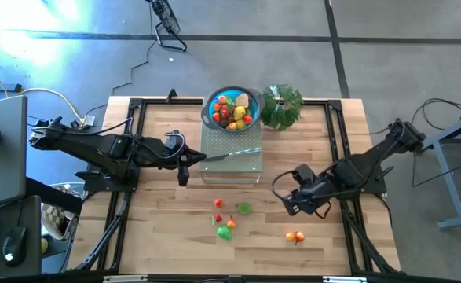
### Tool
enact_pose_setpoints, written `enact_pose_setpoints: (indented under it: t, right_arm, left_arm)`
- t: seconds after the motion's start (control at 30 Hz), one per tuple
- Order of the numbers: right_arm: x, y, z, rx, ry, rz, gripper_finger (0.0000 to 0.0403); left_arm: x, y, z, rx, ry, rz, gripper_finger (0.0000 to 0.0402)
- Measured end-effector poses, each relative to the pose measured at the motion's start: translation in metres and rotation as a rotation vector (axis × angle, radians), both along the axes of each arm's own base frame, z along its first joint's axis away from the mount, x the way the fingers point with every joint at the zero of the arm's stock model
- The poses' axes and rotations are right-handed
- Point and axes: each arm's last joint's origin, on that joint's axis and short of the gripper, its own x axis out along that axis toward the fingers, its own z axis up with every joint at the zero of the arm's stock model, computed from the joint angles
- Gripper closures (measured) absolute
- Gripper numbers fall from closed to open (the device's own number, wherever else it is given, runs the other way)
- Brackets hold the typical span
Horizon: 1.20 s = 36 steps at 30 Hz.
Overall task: Pick & Place Fruit
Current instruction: Put the orange peach in the blue bowl on the shelf
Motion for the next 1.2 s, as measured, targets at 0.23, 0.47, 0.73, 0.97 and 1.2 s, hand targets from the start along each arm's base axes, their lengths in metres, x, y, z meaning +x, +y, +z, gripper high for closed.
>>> enact_pose_setpoints:
  t: [0.23, 0.47, 0.73, 0.97, 1.2]
  right_arm:
    - [0.004, 0.015, -0.012, 0.001, 0.031, -0.116, 0.0344]
    - [0.02, 0.043, -0.036, 0.079, 0.111, -0.098, 0.0398]
    - [0.022, 0.072, -0.056, 0.119, 0.146, -0.165, 0.04]
    - [0.021, 0.086, -0.075, 0.109, 0.254, -0.142, 0.04]
    - [0.024, 0.089, -0.089, 0.042, 0.299, -0.078, 0.0352]
  left_arm:
    - [0.0, 0.0, 0.0, -0.002, -0.001, 0.001, 0.0401]
    - [0.0, 0.0, -0.001, 0.0, 0.01, 0.001, 0.0401]
    - [-0.001, 0.0, -0.002, 0.007, 0.017, 0.0, 0.0401]
    - [-0.001, 0.0, -0.003, 0.012, 0.036, 0.0, 0.0401]
    - [-0.001, 0.0, -0.003, 0.014, 0.037, 0.0, 0.0401]
